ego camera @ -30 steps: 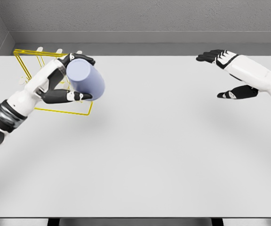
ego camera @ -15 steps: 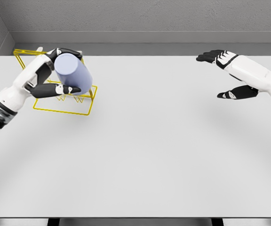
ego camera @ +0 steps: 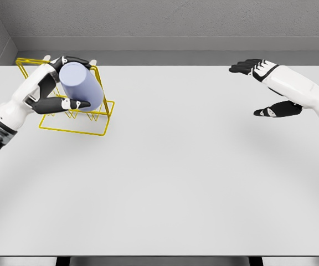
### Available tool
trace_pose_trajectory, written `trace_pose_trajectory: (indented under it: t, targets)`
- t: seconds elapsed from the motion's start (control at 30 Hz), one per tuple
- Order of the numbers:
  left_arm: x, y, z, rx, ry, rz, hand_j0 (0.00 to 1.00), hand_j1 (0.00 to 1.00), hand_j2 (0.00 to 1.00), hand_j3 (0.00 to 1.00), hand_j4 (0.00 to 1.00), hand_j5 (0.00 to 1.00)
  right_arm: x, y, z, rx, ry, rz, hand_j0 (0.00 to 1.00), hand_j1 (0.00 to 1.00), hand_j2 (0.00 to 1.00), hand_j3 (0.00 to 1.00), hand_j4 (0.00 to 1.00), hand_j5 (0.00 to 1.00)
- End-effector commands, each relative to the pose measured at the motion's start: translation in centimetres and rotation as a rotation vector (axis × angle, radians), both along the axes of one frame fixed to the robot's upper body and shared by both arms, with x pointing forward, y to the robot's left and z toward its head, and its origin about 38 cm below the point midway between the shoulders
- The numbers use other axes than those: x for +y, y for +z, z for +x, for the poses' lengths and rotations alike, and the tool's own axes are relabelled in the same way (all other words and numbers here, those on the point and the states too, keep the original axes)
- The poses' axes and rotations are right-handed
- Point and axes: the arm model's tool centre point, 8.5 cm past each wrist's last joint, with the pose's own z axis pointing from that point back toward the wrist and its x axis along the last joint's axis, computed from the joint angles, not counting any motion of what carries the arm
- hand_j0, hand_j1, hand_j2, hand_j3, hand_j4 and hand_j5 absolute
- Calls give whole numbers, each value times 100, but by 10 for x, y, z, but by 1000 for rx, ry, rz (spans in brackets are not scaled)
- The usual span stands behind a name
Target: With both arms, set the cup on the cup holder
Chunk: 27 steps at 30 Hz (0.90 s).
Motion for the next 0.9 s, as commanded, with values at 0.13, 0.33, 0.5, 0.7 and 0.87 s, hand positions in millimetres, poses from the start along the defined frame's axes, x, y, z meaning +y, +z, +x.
trace_pose_trajectory:
  t: [0.13, 0.33, 0.5, 0.7, 0.87]
  targets:
    - [3, -2, 1, 7, 9, -2, 69, 69, 69, 69, 69, 69, 0, 1, 0, 0, -1, 8, 100, 100, 100, 100, 100, 100]
    - [4, -6, 2, 16, 18, 0, 73, 73, 73, 73, 73, 73, 0, 1, 0, 0, 1, 8, 100, 100, 100, 100, 100, 100]
    - [5, -6, 2, 17, 18, 9, 100, 100, 100, 100, 100, 100, 0, 1, 0, 1, 0, 8, 100, 100, 100, 100, 100, 100]
    - [5, -4, 3, 9, 19, 10, 100, 100, 100, 100, 100, 100, 0, 1, 0, 1, 0, 8, 100, 100, 100, 100, 100, 100]
    - [2, 2, 1, -11, 6, 3, 100, 100, 100, 100, 100, 100, 0, 1, 0, 1, 0, 8, 100, 100, 100, 100, 100, 100]
